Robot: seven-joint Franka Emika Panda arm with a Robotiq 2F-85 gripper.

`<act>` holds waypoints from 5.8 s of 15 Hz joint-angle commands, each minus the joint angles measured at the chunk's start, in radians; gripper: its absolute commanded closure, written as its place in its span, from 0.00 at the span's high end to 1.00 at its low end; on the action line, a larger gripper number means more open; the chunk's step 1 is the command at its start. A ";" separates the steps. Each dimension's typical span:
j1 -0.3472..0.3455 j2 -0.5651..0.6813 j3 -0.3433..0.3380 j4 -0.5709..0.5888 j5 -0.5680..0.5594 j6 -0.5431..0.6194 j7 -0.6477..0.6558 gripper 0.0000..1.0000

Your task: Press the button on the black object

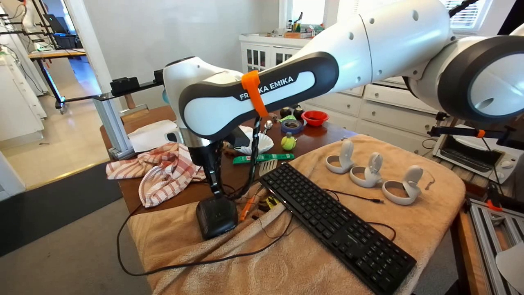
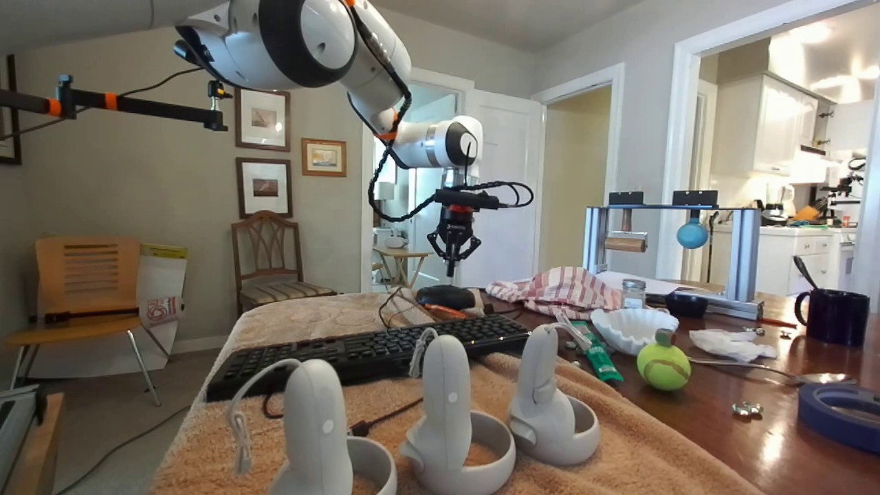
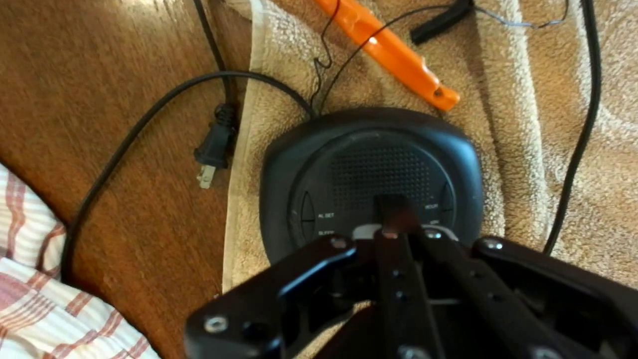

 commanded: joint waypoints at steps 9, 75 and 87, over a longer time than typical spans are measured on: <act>0.015 0.047 0.010 0.036 -0.018 0.119 -0.047 0.00; 0.174 -0.348 -0.117 -0.425 -0.163 0.084 0.521 1.00; 0.130 -0.718 -0.027 -0.962 -0.137 0.226 0.789 1.00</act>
